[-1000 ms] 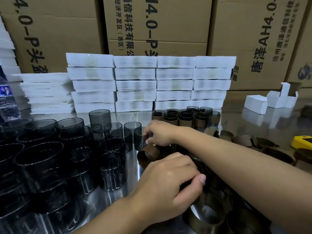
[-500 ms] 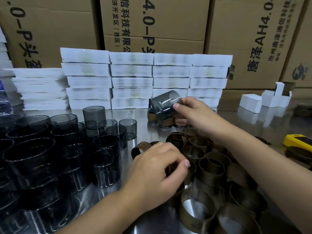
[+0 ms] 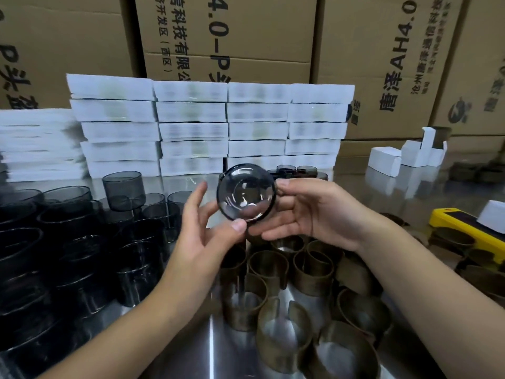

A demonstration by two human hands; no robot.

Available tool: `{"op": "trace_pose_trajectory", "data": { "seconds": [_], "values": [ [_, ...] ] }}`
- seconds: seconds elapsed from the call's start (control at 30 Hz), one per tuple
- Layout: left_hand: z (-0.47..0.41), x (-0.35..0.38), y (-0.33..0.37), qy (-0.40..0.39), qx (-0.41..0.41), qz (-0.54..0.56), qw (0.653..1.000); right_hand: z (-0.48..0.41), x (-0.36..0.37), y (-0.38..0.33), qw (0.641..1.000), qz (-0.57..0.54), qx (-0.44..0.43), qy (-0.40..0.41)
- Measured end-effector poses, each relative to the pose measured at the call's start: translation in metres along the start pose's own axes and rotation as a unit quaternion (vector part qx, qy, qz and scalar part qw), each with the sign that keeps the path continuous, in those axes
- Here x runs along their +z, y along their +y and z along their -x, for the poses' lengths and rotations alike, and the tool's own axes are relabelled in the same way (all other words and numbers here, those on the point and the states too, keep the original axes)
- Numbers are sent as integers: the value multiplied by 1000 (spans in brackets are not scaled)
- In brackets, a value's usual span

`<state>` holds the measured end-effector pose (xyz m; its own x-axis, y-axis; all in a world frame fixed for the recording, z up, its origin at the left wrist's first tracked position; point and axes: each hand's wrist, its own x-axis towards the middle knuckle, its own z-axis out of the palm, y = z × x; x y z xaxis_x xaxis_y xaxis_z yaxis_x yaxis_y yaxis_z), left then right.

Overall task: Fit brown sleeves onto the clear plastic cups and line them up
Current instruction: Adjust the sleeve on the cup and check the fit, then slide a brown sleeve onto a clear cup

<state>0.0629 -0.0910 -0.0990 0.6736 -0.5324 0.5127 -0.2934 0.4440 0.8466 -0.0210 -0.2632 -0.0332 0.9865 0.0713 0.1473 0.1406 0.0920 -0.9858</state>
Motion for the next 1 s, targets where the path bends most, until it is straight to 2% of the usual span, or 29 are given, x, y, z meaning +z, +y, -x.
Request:
{"op": "trace_pose_trajectory", "data": {
  "seconds": [0.1, 0.23, 0.33, 0.37, 0.43, 0.5, 0.57, 0.67, 0.73, 0.9, 1.0],
  "values": [
    [2, 3, 3, -48, -41, 45, 997, 2, 2, 1, 999, 35, -5, 1],
    [2, 6, 3, -19, -70, 95, 993, 2, 4, 6, 991, 122, -33, 33],
    [2, 5, 4, -4, -72, 105, 992, 2, 1, 4, 964, 233, -53, 118],
    [1, 4, 4, -1, -73, 107, 992, 5, -5, 1, 939, 301, -58, 158],
    [0, 3, 5, 4, -78, 115, 990, 14, -22, -7, 854, 455, -64, 243],
    [0, 3, 5, 6, -86, 132, 988, 26, -40, -17, 777, 543, -69, 310],
    [0, 2, 4, 9, -98, 143, 985, 37, -55, -25, 745, 562, -47, 358],
    [1, 3, 1, 16, -107, 152, 982, 46, -70, -29, 698, 605, 73, 377],
    [2, 4, 2, 17, -109, 163, 980, 46, -73, -26, 689, 612, 136, 364],
    [3, 7, 7, 11, -97, 156, 983, 41, -73, -19, 702, 601, 204, 324],
    [4, 7, 7, 6, -98, 151, 984, 39, -72, -15, 685, 626, 244, 282]
  ]
}}
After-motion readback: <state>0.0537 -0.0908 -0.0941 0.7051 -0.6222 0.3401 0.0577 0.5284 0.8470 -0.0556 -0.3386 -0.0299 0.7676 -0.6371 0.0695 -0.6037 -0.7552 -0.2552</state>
